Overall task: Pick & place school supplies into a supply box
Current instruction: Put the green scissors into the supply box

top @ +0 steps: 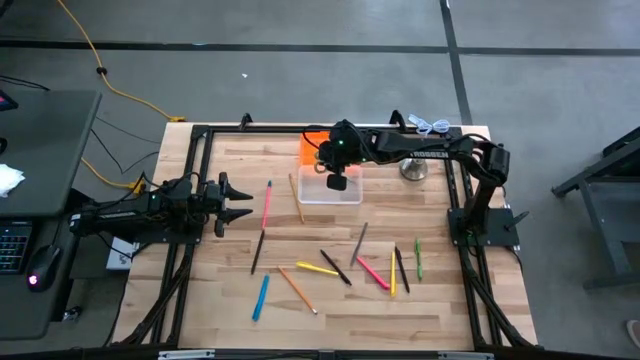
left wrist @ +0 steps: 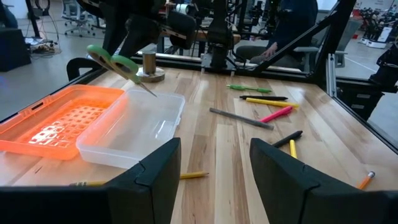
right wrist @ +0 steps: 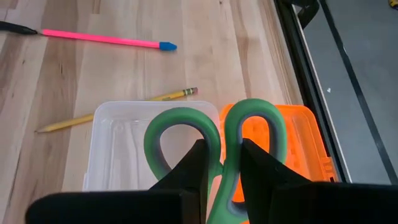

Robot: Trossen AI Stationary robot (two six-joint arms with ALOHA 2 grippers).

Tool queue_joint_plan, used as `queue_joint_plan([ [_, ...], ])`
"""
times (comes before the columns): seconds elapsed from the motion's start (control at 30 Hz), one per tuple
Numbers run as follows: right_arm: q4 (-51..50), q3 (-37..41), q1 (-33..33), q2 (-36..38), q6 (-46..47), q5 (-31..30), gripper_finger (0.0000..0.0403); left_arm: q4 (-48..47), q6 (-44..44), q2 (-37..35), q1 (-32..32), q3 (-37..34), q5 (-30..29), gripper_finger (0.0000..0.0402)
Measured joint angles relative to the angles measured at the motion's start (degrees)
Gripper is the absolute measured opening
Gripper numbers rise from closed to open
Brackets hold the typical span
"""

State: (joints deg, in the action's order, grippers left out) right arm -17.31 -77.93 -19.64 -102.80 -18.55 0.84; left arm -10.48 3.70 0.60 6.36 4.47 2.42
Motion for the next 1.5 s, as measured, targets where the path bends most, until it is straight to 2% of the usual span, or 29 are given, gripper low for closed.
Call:
queue_joint_plan([
  [0.2,0.9,0.0,0.0,-0.9,0.0,1.0,0.0051,0.0,0.0,0.0,0.0,0.0,0.0,0.0223],
  [0.67,2.6,0.0,1.7,-8.8,0.0,1.0,0.0050,0.0,-0.4,0.0,0.0,0.0,0.0,0.0223],
  [1.5,3.4,0.0,1.7,-9.0,0.0,3.1,0.0054,-0.1,-1.0,0.0,0.0,0.0,-1.8,0.0223],
])
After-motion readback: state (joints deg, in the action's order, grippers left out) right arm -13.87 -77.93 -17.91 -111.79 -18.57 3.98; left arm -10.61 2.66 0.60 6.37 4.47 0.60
